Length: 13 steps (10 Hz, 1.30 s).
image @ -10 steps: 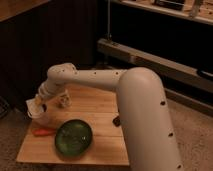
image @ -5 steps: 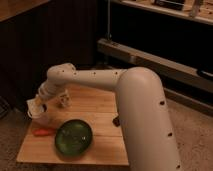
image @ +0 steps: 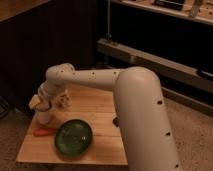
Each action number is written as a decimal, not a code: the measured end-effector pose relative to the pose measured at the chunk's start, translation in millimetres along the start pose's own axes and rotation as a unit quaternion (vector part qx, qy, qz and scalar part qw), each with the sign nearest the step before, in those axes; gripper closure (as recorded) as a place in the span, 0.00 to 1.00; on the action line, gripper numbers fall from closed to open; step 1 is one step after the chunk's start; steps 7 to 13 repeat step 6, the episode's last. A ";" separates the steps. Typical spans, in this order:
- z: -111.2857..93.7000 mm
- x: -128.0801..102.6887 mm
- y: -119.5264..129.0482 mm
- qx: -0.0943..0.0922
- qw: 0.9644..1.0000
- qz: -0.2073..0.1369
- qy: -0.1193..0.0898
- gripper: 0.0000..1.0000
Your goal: Place the white sponge in the ceramic cup
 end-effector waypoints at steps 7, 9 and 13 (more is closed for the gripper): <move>2.4 -1.5 -1.3 0.001 1.000 -0.007 -0.003 0.82; 2.4 -1.5 -1.3 0.001 1.000 -0.007 -0.003 0.82; 2.4 -1.5 -1.3 0.001 1.000 -0.007 -0.003 0.82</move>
